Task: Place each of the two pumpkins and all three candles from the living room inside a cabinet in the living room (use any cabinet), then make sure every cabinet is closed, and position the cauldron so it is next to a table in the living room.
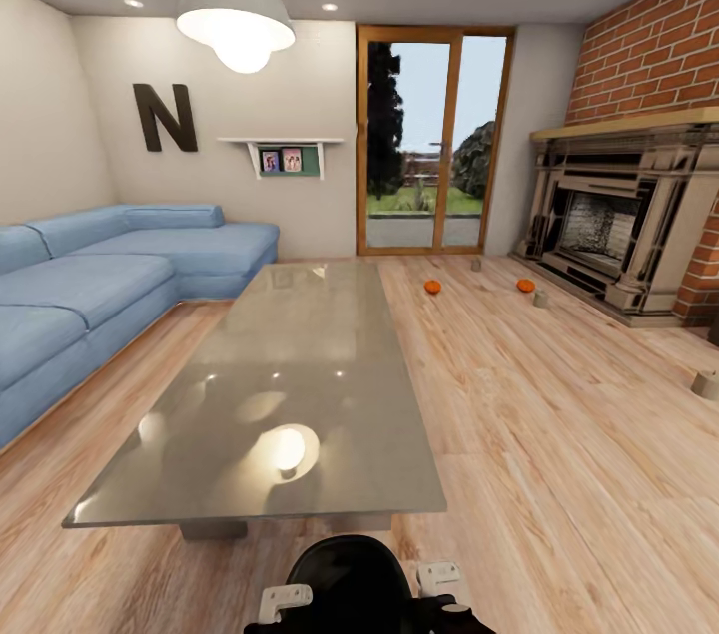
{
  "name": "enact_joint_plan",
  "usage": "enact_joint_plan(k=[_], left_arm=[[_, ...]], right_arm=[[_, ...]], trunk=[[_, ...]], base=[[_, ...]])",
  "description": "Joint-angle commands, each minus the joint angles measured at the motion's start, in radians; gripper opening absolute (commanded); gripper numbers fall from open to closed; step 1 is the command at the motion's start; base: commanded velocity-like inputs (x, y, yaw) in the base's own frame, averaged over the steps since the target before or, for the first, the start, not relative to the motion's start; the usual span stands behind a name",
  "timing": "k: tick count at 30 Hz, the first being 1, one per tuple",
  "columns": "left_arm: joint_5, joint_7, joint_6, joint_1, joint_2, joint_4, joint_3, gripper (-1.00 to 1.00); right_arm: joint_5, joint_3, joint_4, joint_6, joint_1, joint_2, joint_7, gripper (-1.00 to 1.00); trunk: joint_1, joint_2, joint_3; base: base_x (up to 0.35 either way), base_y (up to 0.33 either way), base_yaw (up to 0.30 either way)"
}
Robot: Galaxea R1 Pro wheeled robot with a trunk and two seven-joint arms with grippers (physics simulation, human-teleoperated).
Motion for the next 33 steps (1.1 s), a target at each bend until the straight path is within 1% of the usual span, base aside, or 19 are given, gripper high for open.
enact_joint_plan(k=[1, 7, 14, 23, 33], left_arm=[[0.008, 0.003, 0.001, -0.001, 0.001, -0.006, -0.005, -1.0], [0.008, 0.005, 0.001, -0.001, 0.001, -0.005, -0.005, -1.0], [0.008, 0.006, 0.001, -0.001, 0.001, -0.004, -0.005, -1.0], [0.008, 0.007, 0.001, -0.001, 0.001, -0.004, -0.005, -1.0], [0.008, 0.005, 0.0, -0.001, 0.001, -0.005, -0.005, -1.0]], right_arm=[[-0.026, 0.027, 0.001, 0.006, 0.0, 0.0, -0.006, -1.0], [-0.027, 0.027, 0.001, 0.005, 0.0, 0.0, -0.006, -1.0], [-0.027, 0.027, 0.001, 0.005, 0.0, 0.0, -0.006, -1.0], [-0.027, 0.027, 0.001, 0.005, 0.0, 0.0, -0.006, -1.0], [-0.027, 0.027, 0.001, 0.005, 0.0, 0.0, -0.006, -1.0]], trunk=[[0.0, -0.001, -0.001], [0.0, -0.001, -0.001], [0.027, -0.05, -0.023], [0.031, -0.052, -0.058], [0.031, -0.052, -0.058]], base=[[0.002, 0.0, 0.0], [0.0, 0.0, 0.0], [0.0, 0.0, 0.0], [0.0, 0.0, 0.0], [0.0, 0.0, 0.0]])
